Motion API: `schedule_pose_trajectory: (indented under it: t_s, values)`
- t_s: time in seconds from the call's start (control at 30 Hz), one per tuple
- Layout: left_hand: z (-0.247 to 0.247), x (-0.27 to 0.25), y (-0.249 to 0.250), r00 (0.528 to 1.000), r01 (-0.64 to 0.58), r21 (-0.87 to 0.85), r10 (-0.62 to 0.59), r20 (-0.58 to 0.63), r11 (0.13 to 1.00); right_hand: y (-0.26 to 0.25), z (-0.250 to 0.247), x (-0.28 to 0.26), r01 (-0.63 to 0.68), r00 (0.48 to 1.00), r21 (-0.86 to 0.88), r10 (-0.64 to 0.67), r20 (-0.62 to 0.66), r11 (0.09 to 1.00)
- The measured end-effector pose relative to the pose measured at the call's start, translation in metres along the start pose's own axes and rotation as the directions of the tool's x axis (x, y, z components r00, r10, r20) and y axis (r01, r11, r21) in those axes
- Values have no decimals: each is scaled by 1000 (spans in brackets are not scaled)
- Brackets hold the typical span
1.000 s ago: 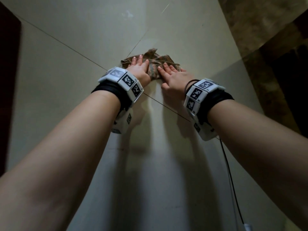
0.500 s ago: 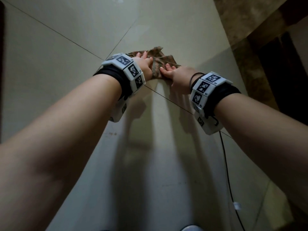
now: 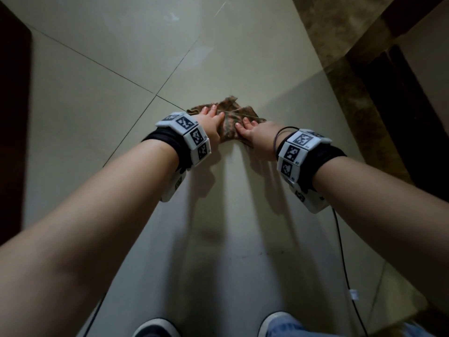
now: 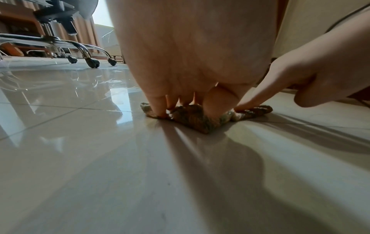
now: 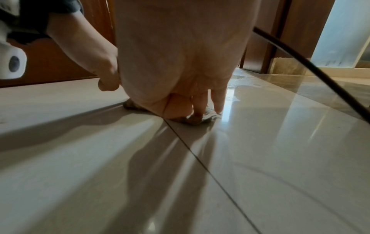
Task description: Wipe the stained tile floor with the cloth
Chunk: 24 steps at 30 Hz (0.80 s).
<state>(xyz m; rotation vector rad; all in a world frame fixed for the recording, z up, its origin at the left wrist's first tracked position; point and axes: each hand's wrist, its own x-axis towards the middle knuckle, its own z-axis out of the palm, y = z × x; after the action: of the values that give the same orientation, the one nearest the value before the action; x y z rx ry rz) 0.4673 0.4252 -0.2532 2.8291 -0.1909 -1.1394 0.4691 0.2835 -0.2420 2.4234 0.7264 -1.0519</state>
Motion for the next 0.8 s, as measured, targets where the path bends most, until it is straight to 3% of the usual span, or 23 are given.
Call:
schedule_pose_trajectory:
  t_s: [0.2, 0.43, 0.57, 0.8]
  values:
    - [9, -11, -1, 999, -10, 81, 7, 35, 997, -3, 14, 4, 15, 987, -110, -32, -160, 994]
    - [23, -25, -8, 999, 10, 152, -15, 32, 988, -12, 17, -2, 51, 986, -196, -81, -146, 979]
    - [34, -37, -16, 999, 35, 173, -40, 23, 984, -21, 15, -3, 91, 957, -295, -166, -240, 951]
    - [54, -65, -48, 994, 87, 163, -96, 48, 983, -59, 4, -7, 184, 930, -377, -285, -231, 908]
